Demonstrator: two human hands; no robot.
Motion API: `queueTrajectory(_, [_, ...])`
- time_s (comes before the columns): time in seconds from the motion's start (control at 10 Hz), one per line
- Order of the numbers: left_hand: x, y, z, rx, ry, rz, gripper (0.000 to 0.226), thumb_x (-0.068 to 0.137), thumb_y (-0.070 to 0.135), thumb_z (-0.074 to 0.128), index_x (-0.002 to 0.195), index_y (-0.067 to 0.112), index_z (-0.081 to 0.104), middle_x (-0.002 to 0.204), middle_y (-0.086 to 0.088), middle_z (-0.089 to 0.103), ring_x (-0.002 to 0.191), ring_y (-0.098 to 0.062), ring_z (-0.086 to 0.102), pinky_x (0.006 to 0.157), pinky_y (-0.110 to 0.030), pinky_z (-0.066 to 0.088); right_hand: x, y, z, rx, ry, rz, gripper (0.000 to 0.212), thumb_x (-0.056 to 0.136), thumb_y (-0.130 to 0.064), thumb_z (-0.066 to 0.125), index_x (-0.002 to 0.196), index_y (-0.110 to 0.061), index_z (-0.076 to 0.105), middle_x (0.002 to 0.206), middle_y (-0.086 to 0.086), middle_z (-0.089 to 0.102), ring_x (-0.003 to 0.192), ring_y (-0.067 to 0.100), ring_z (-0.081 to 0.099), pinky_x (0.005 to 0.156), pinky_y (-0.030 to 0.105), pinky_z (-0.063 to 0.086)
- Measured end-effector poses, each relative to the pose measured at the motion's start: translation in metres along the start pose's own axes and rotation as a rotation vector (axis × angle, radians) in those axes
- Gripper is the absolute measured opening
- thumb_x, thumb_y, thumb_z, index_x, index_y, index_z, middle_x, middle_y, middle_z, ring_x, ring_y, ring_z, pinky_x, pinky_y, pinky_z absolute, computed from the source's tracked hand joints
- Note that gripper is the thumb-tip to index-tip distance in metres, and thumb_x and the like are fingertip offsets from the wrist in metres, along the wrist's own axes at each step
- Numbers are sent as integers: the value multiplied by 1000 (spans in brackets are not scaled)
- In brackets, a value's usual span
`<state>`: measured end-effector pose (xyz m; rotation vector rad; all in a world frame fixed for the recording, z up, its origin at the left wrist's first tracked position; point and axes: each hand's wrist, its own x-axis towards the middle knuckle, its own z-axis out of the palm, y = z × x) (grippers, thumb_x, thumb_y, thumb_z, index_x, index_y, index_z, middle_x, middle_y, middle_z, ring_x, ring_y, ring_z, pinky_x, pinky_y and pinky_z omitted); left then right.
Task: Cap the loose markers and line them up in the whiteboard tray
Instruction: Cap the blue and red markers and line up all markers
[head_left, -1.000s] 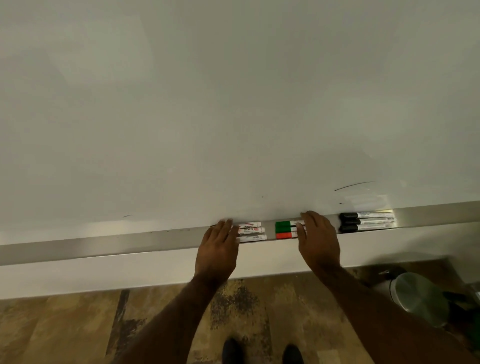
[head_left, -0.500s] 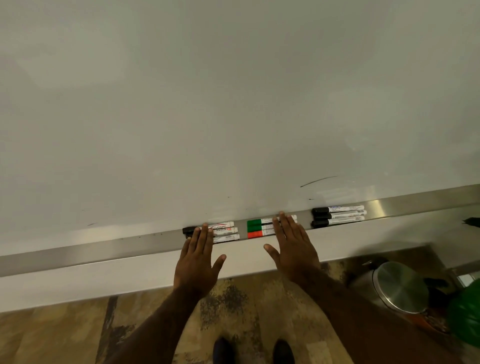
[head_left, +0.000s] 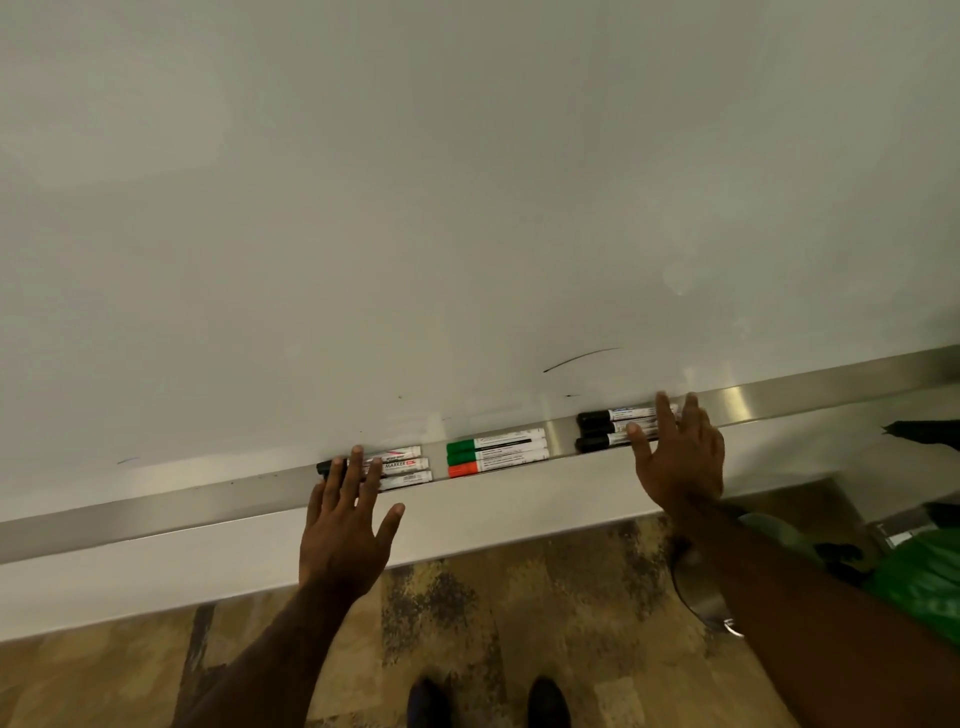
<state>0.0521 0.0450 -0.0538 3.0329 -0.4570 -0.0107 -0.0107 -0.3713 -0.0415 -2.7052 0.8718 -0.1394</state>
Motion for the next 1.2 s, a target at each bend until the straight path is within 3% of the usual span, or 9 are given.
queueTrajectory(0.2, [0,4,-1,-6,-16,-6,73,90,66,16,151,28,2,161,2,-8,148,-20,-7,118,-43,8,3,-9,4,76,-1,42,83,87,-65,38,147,-11,16,155,17,21,143,32,19,117,46,13])
queueTrajectory(0.3, [0,3,-2,-3,-26,-16,74,89,67,16,151,28,2,161,2,-10,148,-20,-8,118,-43,8,5,-14,3,134,-5,25,78,90,-56,45,146,-7,21,154,16,27,142,31,23,118,45,14])
queueTrajectory(0.7, [-2,11,-5,9,-60,-15,78,86,70,6,150,27,-6,160,1,-11,147,-20,-12,118,-39,2,-7,-12,1,139,80,-30,77,90,-62,30,146,-10,20,156,16,20,144,32,17,117,50,18])
queueTrajectory(0.9, [-6,17,-21,7,-22,-12,81,86,70,6,151,22,0,160,0,-7,147,-18,-8,118,-37,1,-30,-28,-10,15,104,-245,70,90,-63,28,143,-17,27,157,11,19,144,29,14,115,51,17])
queueTrajectory(1.0, [-6,26,-35,1,9,-17,81,86,69,6,151,20,7,161,-1,2,148,-18,-1,119,-35,3,-41,-43,-14,-10,58,-339,67,90,-62,31,142,-19,31,155,10,27,143,29,20,114,51,21])
queueTrajectory(1.2, [1,47,-75,-100,146,-34,73,89,62,18,142,17,37,145,-6,45,132,-26,40,112,-41,32,-52,-76,-38,-22,58,-496,67,90,-65,25,140,-22,34,153,8,30,142,29,24,109,54,28])
